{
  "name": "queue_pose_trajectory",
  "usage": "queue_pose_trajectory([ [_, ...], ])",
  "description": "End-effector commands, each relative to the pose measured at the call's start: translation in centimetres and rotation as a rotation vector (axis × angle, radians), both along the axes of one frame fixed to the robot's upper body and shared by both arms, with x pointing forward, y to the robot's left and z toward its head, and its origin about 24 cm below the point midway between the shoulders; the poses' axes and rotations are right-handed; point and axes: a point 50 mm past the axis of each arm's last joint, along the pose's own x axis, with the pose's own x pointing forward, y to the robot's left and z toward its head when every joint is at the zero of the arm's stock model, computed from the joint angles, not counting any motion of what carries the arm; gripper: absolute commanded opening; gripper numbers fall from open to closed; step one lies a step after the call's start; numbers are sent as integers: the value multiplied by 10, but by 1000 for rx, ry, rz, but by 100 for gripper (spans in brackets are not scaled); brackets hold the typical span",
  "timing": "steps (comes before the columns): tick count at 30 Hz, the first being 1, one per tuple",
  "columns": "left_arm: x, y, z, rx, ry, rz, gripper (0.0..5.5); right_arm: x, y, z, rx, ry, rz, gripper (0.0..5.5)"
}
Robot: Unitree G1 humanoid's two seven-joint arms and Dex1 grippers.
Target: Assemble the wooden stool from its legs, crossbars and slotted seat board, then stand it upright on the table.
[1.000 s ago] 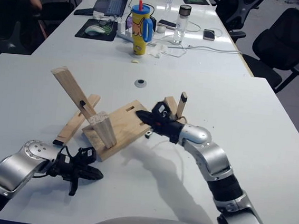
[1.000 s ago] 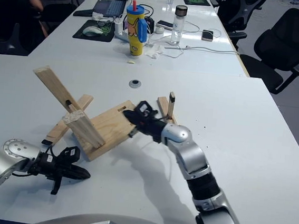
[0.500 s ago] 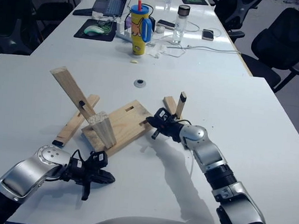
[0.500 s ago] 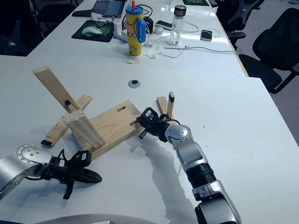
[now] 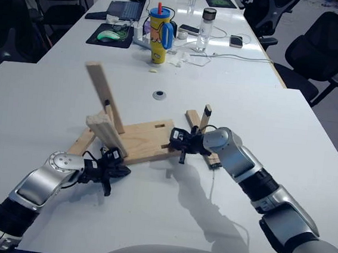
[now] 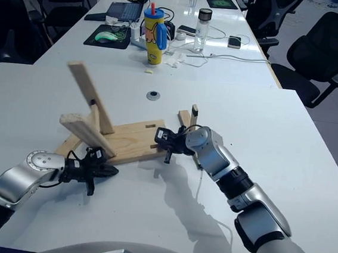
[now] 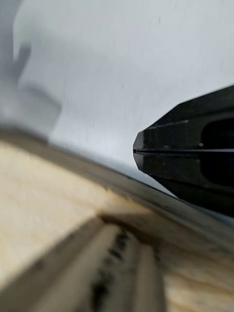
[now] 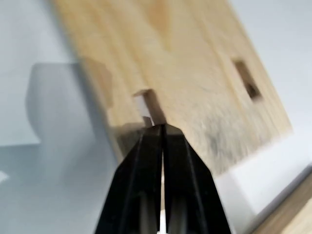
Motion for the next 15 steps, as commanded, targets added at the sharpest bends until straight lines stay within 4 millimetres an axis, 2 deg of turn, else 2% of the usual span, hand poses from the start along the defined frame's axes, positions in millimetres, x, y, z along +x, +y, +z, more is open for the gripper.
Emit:
queue_pose_trajectory([
  [1,14,7,-2,48,-31,50,2,-58,-25,-64,-133,395,-44,0],
  [8,68,3,3,104,-160,104,2,-61,16,-53,37,389,-9,0],
  [10,85,-3,9,113,-207,107,2,-56,25,-52,65,361,-31,0],
  [15,101,-18,11,120,-247,48,2,-35,42,-49,142,276,-128,0],
])
